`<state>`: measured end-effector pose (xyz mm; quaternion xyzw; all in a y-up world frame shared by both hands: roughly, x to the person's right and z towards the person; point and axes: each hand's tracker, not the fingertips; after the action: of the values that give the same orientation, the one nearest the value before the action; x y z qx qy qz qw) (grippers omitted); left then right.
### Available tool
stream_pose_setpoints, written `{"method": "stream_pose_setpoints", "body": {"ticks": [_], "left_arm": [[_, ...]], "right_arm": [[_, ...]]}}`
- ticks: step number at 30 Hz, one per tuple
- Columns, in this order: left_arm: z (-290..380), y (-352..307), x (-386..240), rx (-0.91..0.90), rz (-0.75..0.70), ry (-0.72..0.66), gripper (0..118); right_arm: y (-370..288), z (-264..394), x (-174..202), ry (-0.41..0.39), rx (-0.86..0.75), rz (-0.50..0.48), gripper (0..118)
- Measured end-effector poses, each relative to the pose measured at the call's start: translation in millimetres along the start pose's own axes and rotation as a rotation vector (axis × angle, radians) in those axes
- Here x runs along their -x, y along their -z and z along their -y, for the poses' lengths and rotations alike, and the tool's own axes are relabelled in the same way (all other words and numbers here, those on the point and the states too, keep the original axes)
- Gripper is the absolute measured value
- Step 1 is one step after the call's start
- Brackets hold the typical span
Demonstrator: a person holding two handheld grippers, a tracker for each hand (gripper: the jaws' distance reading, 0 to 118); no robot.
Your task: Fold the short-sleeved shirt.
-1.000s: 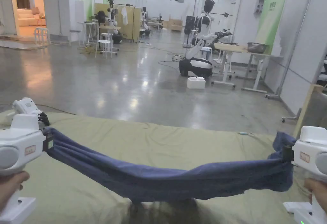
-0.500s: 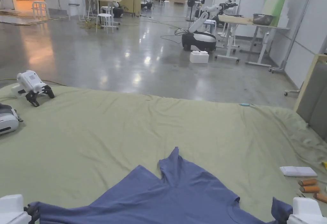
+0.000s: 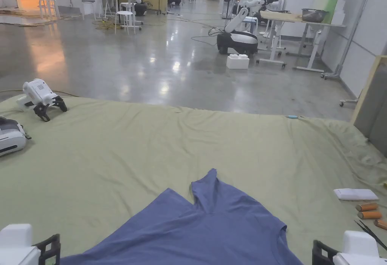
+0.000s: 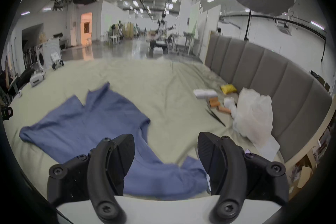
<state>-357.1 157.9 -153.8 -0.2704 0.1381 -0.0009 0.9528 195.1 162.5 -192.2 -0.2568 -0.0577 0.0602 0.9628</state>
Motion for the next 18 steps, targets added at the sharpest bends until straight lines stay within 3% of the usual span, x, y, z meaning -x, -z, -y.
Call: {"method": "stream_pose_setpoints", "body": {"ticks": [4,6,9,10,12,15,18], "left_arm": [[-26.5,-18.3,-36.8,-0.114,0.073,0.028,73],[-33.0,-24.1,-56.2,-0.196,0.079,0.057,66],[-41.2,-34.2,-82.8,-0.299,0.090,0.085,39],[-43.9,-37.2,-89.9,-0.320,0.098,0.091,28],[-48.5,-43.8,-103.5,-0.370,0.111,0.095,18],[-46.9,-40.3,-112.9,-0.403,0.120,0.097,1],[-44.5,-44.5,-118.8,-0.430,0.135,0.084,0]], "right_arm": [[-16.5,-22.8,37.3,-0.018,-0.202,-0.043,76],[-24.9,-30.9,58.3,-0.029,-0.294,-0.045,73],[-35.7,-40.6,83.5,0.003,-0.391,-0.029,48],[-39.5,-43.2,89.6,0.015,-0.415,-0.032,36],[-42.2,-48.0,98.0,0.030,-0.444,-0.048,10],[-47.8,-53.9,110.4,0.043,-0.470,-0.049,7],[-50.3,-57.4,113.7,0.059,-0.480,-0.067,0]]}}
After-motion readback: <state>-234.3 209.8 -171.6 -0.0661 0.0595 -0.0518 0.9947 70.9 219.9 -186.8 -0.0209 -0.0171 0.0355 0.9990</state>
